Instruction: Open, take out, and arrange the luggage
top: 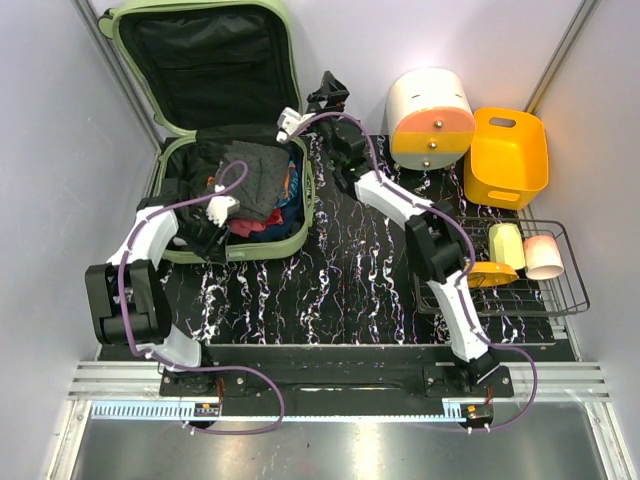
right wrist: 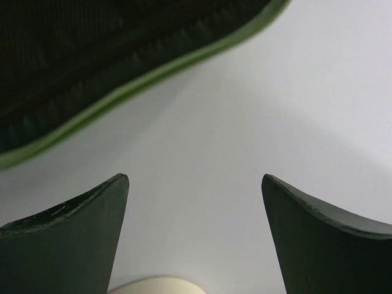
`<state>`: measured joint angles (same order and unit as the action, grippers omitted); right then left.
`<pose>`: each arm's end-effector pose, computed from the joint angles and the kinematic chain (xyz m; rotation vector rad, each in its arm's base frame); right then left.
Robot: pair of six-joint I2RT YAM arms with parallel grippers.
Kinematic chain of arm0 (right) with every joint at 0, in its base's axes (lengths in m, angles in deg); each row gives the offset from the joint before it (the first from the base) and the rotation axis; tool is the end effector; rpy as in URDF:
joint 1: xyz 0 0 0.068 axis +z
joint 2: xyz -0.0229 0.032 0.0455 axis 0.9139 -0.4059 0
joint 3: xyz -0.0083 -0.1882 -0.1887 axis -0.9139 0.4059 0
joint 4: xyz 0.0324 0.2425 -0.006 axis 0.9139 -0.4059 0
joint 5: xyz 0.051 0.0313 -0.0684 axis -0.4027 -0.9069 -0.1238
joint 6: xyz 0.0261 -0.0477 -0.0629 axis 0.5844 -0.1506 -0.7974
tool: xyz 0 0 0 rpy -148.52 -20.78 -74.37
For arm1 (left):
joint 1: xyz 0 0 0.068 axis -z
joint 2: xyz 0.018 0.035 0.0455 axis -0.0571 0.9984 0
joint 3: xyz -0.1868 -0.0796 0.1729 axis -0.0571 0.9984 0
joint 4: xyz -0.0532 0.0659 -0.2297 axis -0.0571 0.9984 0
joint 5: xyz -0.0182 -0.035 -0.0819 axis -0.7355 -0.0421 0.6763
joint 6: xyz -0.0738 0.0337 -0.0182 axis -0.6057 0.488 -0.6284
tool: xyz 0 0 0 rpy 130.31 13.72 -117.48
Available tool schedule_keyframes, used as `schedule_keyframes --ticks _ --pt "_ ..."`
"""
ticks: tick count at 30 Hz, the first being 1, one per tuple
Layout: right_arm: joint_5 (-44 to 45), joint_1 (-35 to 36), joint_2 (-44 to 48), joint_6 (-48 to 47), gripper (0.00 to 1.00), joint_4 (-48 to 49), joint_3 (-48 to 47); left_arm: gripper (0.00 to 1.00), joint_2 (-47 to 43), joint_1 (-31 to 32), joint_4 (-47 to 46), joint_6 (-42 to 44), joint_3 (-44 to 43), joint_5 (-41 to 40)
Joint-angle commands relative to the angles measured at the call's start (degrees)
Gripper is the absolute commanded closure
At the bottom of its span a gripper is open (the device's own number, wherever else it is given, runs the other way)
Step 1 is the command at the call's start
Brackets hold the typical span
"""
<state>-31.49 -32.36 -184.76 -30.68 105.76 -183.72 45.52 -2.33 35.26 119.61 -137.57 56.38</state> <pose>0.4868 0.3169 0.3311 -0.9692 0.7468 -0.7378 0.2768 -0.0036 0.1943 0.9068 2.5587 -0.4145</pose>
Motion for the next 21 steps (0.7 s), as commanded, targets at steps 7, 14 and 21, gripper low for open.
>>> schedule_keyframes --ticks 7,14,21 --pt "6.9 0.0 25.2 14.7 0.02 -4.1 19.0 0.91 -0.2 -10.5 -17.9 -0.9 -6.0 -9.4" --pt "8.4 0.0 35.3 22.5 0.00 -18.3 24.2 0.98 -7.3 -10.5 -11.9 3.5 -5.7 -9.6" --pt "6.8 0.0 43.3 34.7 0.00 -38.8 23.5 0.59 -12.6 -10.5 -6.6 6.5 -2.8 -9.0"
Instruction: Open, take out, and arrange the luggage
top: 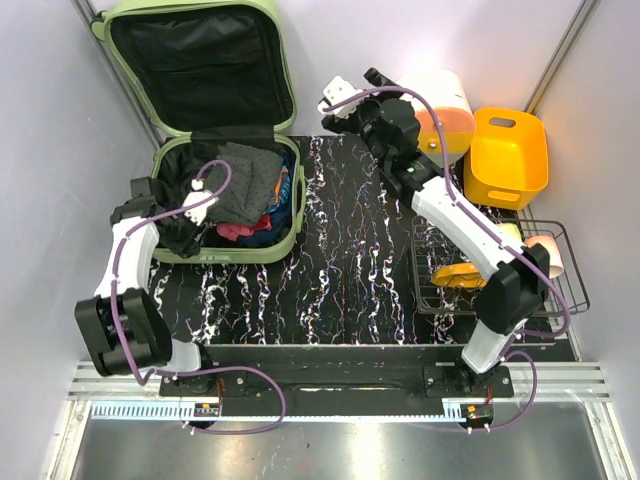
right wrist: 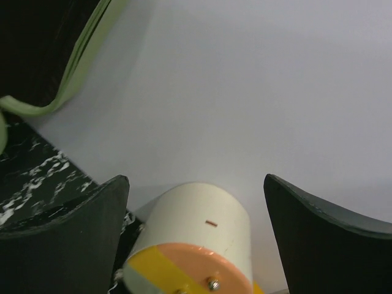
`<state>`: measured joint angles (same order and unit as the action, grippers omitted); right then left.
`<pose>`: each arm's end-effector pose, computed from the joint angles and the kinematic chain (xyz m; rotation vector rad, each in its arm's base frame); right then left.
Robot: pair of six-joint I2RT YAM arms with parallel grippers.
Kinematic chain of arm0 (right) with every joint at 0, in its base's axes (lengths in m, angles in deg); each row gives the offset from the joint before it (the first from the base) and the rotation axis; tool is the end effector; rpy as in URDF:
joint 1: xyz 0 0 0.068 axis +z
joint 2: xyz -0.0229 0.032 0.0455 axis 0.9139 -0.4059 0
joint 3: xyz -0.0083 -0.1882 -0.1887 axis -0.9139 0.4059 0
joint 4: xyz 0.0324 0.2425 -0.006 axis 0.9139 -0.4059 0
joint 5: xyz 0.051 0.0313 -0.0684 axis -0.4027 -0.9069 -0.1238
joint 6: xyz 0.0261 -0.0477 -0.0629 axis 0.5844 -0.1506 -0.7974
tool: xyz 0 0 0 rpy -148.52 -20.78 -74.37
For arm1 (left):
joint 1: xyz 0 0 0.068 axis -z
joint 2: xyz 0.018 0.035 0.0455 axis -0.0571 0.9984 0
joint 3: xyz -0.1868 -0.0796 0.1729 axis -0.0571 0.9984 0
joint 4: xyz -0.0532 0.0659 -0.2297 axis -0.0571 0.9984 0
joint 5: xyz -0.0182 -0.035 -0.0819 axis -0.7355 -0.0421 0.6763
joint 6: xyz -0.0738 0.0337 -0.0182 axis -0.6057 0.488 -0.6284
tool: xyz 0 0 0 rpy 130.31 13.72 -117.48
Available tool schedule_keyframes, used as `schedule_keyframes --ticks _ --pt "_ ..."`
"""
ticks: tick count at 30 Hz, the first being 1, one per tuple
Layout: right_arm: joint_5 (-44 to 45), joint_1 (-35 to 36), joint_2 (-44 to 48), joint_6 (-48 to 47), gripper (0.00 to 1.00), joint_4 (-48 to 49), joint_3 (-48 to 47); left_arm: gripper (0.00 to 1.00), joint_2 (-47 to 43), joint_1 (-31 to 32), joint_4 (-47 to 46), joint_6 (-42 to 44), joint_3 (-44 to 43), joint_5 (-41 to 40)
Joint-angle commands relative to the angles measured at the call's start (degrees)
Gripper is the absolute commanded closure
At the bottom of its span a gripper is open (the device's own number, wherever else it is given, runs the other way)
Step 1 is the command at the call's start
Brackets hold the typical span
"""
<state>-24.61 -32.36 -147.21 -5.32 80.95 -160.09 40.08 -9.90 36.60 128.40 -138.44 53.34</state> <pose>0.3725 0.2304 0.4410 -0.8255 1.1272 -0.4267 0.2652 0.0343 0.2199 0.9259 2.4872 -0.2003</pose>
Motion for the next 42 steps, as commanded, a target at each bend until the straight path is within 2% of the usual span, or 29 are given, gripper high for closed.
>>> schedule_keyframes --ticks 1,3,5,6,9,10,14,18,21,26,29,35,40,42 --pt "-0.8 0.0 6.7 12.0 0.01 -16.6 0.0 0.49 -7.7 -2.9 -7.3 -3.0 -2.2 -5.3" --pt "-2.1 0.0 9.6 15.8 0.00 -22.7 0.5 0.30 -8.8 -2.7 -5.7 -3.5 -4.2 -3.8" --pt "-4.3 0.0 12.7 18.0 0.00 -28.1 1.2 0.24 -9.7 -2.8 -2.3 -4.6 -6.4 -1.3" --pt "-5.2 0.0 13.9 19.9 0.00 -29.9 1.5 0.11 -10.1 -2.8 -0.6 -4.6 -9.4 -0.2" --pt "-6.5 0.0 18.5 22.3 0.00 -35.7 3.4 0.05 -11.9 -2.7 4.8 -5.6 -14.3 3.7" --pt "-6.6 -0.1 20.8 22.6 0.00 -37.0 4.8 0.01 -12.5 -2.7 6.7 -6.0 -15.1 5.1" --pt "-5.4 -0.6 26.3 24.1 0.00 -43.7 9.3 0.01 -16.6 -2.5 9.6 -7.6 -16.9 7.7" --pt "-7.8 -4.2 29.3 31.3 0.00 -50.6 11.2 0.01 -19.5 -1.5 12.5 -9.5 -16.5 10.5" --pt "-10.9 -9.1 29.1 36.4 0.00 -54.7 11.9 0.01 -21.3 0.4 12.5 -12.4 -14.7 10.8" --pt "-18.3 -22.4 22.9 41.6 0.00 -59.2 9.0 0.01 -22.5 1.8 12.5 -16.3 -12.3 14.1" --pt "-24.3 -29.9 18.2 41.2 0.00 -58.4 4.1 0.01 -22.7 1.8 12.4 -17.1 -11.6 17.0" --pt "-29.6 -38.7 5.6 43.5 0.00 -52.7 -10.6 0.01 -21.9 2.1 10.7 -18.9 -10.7 19.3" --pt "-24.1 -41.7 -2.6 49.6 0.01 -41.1 -15.6 0.01 -20.9 2.2 9.4 -19.8 -10.6 19.7" --pt "-24.9 -42.0 -5.0 51.5 0.01 -39.2 -17.1 0.01 -20.5 2.2 9.4 -19.7 -10.8 19.7"
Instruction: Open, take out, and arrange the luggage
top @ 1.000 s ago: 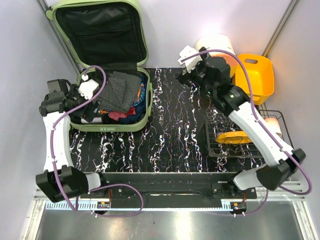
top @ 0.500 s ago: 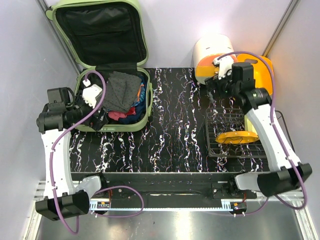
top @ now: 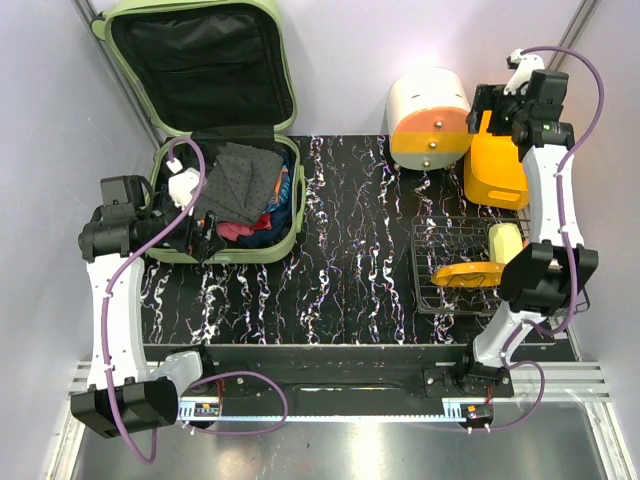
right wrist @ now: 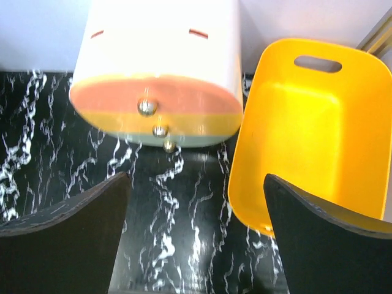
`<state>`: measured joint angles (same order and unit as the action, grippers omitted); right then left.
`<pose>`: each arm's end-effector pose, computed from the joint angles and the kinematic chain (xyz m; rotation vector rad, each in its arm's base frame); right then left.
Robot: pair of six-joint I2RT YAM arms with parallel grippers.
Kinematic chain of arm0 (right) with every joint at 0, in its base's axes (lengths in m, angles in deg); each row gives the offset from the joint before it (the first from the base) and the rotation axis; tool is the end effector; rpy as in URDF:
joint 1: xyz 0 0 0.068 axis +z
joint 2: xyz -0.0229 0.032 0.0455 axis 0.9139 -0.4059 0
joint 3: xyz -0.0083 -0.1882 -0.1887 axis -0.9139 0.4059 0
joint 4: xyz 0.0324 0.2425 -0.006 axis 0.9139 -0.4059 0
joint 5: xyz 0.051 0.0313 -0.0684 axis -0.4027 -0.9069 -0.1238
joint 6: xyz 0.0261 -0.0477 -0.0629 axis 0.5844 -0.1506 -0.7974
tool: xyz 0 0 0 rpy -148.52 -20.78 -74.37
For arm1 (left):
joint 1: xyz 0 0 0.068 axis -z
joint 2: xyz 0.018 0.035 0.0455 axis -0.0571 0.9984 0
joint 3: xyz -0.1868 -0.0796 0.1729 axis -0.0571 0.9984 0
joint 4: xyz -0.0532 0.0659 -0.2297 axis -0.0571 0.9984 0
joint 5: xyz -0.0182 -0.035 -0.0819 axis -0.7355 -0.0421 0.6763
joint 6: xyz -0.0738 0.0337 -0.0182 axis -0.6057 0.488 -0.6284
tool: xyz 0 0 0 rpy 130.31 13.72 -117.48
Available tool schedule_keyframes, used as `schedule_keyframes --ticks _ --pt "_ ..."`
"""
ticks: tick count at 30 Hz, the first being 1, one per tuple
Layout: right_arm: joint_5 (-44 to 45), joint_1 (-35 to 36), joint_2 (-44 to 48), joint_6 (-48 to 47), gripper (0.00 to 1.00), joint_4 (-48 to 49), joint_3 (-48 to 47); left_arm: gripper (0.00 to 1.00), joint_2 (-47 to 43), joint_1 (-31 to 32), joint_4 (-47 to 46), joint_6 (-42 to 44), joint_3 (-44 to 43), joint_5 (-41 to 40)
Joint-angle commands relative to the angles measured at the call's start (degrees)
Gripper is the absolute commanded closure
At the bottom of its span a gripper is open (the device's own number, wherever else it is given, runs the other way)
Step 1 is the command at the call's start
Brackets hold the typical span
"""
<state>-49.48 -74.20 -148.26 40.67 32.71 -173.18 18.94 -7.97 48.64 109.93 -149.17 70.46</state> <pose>0.4142 -0.0428 0.3979 -0.1266 1.9962 0.0558 0.1901 -0.0088 0.3485 0.6759 2.1528 -0.4466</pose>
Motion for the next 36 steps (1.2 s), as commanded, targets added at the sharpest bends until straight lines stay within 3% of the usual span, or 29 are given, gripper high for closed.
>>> schedule_keyframes --ticks 1,10,19,27,36 --pt "-0.4 -0.4 -6.8 6.4 0.01 9.7 -6.4 0.01 0.9 0.3 -2.7 -1.3 0.0 2.5" --pt "-10.5 -1.2 -23.5 17.8 0.00 11.4 -21.8 0.01 0.7 0.3 -2.8 -1.4 0.7 1.1" --pt "-17.8 -1.2 -32.9 21.9 0.02 13.5 -27.4 0.01 0.7 0.3 -2.8 -1.9 1.4 0.5" --pt "-27.8 0.5 -37.8 24.5 0.05 13.4 -30.9 0.01 2.2 0.3 -2.7 -2.9 0.6 1.1" --pt "-29.8 6.2 -38.5 21.6 0.06 12.4 -30.5 0.01 2.4 0.4 -2.7 -3.3 0.6 1.2"
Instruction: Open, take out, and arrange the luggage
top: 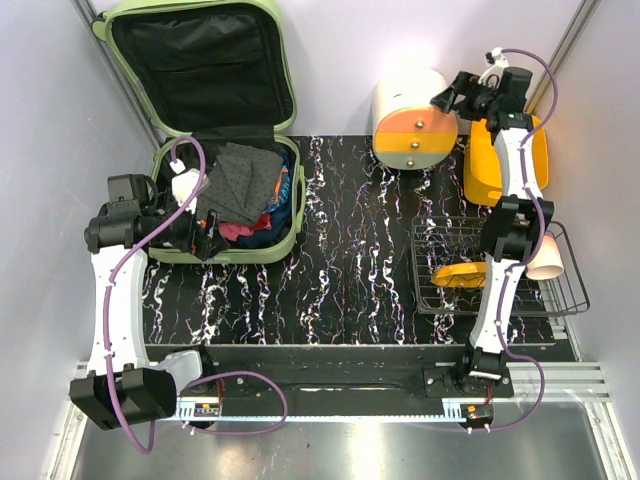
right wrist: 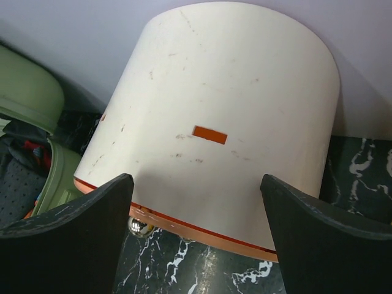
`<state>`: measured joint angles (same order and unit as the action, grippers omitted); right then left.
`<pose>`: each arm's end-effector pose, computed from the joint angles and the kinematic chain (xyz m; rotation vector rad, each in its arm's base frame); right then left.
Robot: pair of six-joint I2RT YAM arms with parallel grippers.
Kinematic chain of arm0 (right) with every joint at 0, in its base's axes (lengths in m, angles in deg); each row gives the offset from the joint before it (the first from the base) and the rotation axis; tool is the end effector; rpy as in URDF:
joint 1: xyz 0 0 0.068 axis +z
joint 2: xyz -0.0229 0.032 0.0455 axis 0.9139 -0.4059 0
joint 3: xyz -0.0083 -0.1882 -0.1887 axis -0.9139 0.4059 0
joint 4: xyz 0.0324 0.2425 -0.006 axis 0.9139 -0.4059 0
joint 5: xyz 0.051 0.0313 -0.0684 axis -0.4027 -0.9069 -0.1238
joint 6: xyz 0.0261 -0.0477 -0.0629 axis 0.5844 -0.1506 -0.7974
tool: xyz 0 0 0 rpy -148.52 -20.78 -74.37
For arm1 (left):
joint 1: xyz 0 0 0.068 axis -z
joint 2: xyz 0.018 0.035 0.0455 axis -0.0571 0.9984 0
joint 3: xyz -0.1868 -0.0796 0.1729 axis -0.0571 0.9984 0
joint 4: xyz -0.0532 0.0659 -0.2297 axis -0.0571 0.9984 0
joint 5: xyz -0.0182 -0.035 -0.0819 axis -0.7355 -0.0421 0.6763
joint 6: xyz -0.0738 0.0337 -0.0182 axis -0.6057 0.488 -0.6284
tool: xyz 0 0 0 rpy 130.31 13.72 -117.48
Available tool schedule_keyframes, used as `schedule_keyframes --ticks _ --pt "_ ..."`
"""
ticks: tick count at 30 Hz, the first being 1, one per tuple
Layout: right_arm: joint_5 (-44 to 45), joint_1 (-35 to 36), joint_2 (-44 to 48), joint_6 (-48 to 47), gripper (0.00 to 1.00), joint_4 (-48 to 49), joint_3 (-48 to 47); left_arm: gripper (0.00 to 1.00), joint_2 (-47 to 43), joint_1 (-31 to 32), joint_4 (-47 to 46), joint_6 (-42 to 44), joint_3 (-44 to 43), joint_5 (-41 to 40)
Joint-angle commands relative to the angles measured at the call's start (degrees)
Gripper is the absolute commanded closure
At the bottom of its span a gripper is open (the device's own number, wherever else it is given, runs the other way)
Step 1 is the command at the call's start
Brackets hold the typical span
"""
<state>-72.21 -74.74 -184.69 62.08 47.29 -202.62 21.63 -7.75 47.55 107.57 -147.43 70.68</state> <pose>0.5620 -0.0430 0.3134 -0.0580 1.8686 0.6494 0.2024 -0.0073 0.3332 0.6252 2.2166 -0.5103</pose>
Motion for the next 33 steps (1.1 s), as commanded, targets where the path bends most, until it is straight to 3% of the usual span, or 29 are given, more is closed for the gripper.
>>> schedule_keyframes --ticks 1,9,17,26,33 --pt "-7.0 7.4 -2.2 0.0 0.05 -2.2 -1.1 0.01 -0.2 0.2 -1.7 -0.9 -1.2 0.9" --pt "-5.1 14.6 -2.7 3.2 0.06 1.2 0.2 0.01 -0.9 0.2 -1.7 -1.2 -0.9 -0.4" --pt "-0.5 15.8 -1.9 3.1 0.05 1.3 -2.7 0.01 1.2 0.1 -2.2 -5.2 -4.8 -0.5" --pt "11.6 11.4 16.0 -10.7 0.03 -8.3 9.3 0.01 2.2 -1.1 -3.0 -10.8 -10.5 -2.4" --pt "22.2 4.8 30.3 -19.9 0.00 -15.4 26.2 0.01 3.9 -1.9 -1.6 -13.3 -14.2 -1.7"
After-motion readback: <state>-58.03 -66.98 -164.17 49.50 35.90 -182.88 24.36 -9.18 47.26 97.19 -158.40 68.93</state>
